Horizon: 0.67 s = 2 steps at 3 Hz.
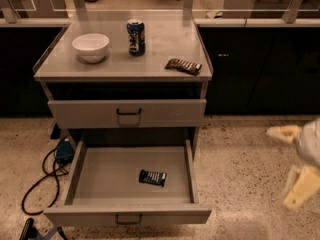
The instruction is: Pick rxbar blueberry from middle drawer and place on counter
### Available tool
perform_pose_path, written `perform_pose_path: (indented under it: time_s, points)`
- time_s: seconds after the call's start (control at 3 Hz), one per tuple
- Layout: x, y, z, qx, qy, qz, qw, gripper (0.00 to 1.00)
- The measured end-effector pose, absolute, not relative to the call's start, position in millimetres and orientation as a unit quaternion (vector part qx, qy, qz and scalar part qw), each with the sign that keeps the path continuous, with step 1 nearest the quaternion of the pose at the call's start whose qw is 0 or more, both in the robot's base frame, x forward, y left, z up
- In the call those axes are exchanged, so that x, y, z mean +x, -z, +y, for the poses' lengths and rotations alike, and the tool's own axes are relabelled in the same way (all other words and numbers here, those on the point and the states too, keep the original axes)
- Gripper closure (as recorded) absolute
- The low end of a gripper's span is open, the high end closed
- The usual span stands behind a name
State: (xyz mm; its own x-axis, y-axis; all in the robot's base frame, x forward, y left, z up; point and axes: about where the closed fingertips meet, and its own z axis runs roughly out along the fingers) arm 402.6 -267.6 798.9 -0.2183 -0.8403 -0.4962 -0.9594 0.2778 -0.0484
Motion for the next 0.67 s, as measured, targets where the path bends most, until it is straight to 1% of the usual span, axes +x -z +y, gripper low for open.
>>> perform_pose_path:
  time_s: [0.33,0.67]
  points:
    - [386,-663,-274,-0.596,-0.184,0.753,0.207,0.00]
    - [403,-572,-263,-0.619,-0.173,0.741,0.194,0.00]
